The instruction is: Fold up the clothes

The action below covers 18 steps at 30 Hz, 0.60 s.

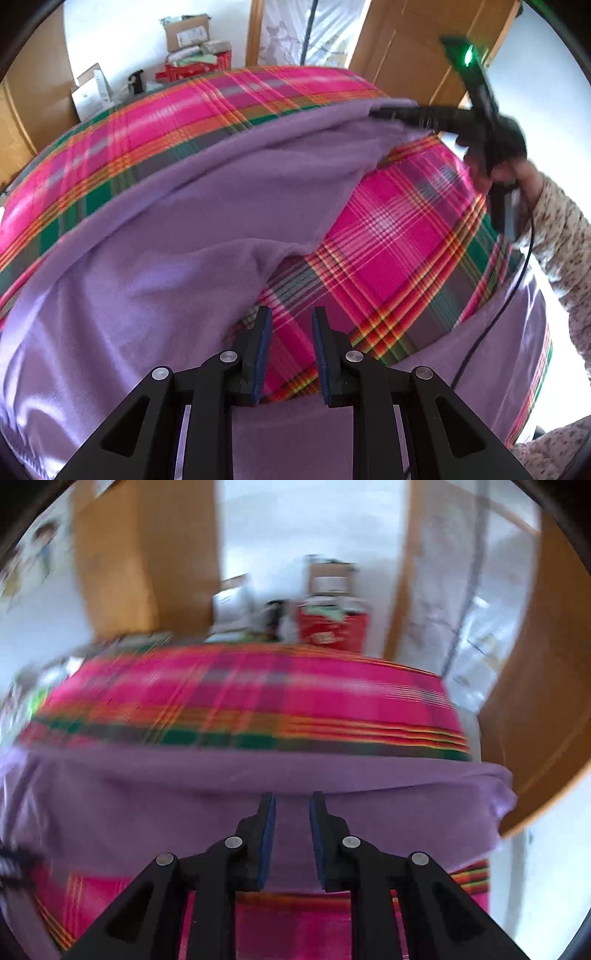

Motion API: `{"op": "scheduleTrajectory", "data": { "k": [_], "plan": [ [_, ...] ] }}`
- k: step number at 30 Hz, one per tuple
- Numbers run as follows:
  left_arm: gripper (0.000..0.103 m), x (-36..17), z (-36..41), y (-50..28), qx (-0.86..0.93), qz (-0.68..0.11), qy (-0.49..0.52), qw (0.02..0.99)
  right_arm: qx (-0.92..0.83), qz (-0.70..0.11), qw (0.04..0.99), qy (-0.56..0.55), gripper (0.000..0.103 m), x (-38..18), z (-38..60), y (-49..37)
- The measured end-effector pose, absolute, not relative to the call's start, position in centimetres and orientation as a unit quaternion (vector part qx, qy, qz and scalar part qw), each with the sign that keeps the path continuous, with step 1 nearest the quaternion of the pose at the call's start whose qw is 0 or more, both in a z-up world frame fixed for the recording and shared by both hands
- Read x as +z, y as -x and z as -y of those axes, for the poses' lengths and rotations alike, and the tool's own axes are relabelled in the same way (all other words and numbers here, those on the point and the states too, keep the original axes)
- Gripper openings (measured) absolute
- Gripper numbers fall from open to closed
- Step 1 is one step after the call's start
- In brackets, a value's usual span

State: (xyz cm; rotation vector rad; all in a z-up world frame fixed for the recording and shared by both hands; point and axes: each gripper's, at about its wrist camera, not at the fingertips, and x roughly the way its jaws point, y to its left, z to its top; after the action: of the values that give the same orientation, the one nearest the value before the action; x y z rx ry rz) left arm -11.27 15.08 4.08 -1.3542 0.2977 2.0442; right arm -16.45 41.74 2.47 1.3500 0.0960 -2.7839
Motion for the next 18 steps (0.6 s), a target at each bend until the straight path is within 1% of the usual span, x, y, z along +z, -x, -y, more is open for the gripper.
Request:
{"op": "scheduleTrajectory", "data": {
  "k": [3, 6, 8, 11, 18],
  "plan": [
    [0.023, 5.0, -12.8, 11.9, 0.797, -0.102, 0.511, 0.306, -0.889, -0.062, 0.048, -0.452, 0.02, 1.3, -39.2, 16.4],
    [0.023, 5.7, -10.0, 12.8, 0.813, -0.09, 0.506, 0.274, -0.886, -0.071, 0.061, -0.453, 0.02, 1.0, -37.6, 16.7],
    [0.023, 5.9, -7.9, 14.2, 0.819, -0.067, 0.51, 0.254, -0.886, -0.067, 0.067, -0.454, 0.02, 0.8, -36.7, 17.3],
    [0.023, 5.1, -5.2, 16.7, 0.821, -0.034, 0.527, 0.218, -0.886, -0.057, 0.064, -0.456, 0.02, 0.6, -35.8, 18.7],
    [0.023, 2.0, -0.8, 20.6, 0.817, -0.002, 0.554, 0.157, -0.889, -0.034, 0.041, -0.454, 0.022, 0.5, -34.9, 21.8]
  ]
}}
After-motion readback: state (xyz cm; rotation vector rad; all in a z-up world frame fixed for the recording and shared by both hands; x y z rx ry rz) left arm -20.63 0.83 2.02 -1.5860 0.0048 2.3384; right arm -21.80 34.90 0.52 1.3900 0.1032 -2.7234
